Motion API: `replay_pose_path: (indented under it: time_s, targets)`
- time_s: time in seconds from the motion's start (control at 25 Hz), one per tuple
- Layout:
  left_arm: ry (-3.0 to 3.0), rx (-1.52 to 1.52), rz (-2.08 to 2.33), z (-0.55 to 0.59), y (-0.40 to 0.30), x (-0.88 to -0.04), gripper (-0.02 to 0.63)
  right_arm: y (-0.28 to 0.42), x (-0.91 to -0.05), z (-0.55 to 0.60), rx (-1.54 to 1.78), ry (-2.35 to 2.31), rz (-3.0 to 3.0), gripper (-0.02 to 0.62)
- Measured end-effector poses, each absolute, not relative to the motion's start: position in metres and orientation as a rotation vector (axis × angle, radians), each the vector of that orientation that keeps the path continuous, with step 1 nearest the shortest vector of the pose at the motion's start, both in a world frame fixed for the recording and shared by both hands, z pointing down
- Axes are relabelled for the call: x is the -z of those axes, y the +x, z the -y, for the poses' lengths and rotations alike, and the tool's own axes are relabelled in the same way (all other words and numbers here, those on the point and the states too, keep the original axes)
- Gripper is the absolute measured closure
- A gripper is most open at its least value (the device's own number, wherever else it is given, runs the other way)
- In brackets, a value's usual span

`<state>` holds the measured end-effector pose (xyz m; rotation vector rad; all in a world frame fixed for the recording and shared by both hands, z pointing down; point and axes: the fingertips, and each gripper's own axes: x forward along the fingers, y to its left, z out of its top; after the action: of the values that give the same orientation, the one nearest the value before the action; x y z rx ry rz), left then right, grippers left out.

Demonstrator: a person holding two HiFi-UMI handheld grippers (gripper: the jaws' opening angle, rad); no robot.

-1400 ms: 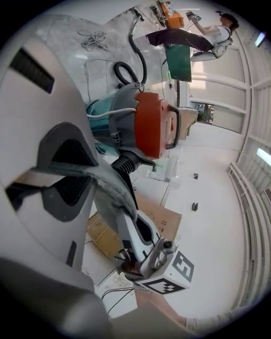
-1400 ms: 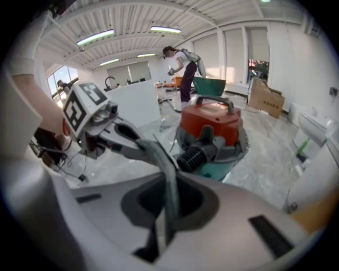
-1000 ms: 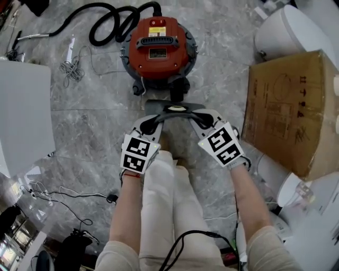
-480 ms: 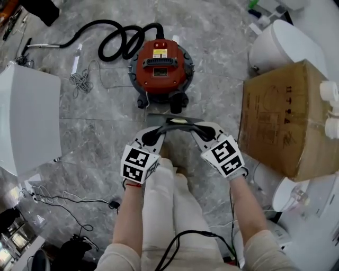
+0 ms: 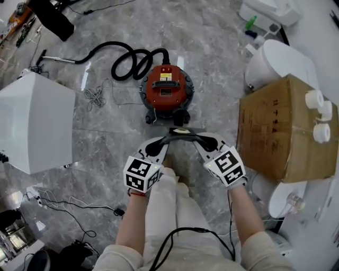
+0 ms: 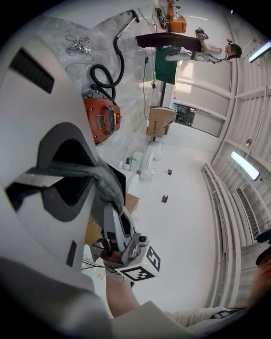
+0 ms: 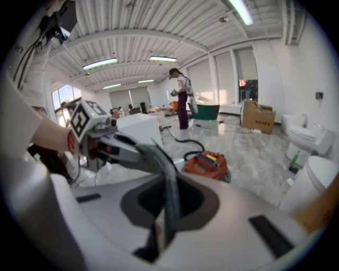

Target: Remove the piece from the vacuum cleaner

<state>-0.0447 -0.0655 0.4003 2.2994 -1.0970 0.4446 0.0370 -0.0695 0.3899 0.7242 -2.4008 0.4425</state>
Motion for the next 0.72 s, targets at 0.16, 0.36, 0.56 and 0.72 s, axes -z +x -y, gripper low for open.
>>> replay_pose_path:
  time_s: [0.16,0.36,0.56,0.72]
  targets:
    - [2.314,-0.455,1.094,0.061,-0.045,-0.371,0.574,0.040,-0.365,0.062,-0.455,0.699,2.398,0.572]
    - [2.302,-0.406,1.090,0.054,-0.043,-0.338,0.574,0.040,-0.331,0.056,-0.431,0.696,2.405,0.572]
    - [2.303,-0.402,1.091,0.042,-0.043,-0.305,0.574,0.041,-0.299,0.044,-0.412,0.669,2.404,0.572]
    - [2.314,-0.414,1.088,0.036,-0.042,-0.278,0.574,0.042,-0.271,0.037,-0.392,0.647,2.407,0.572]
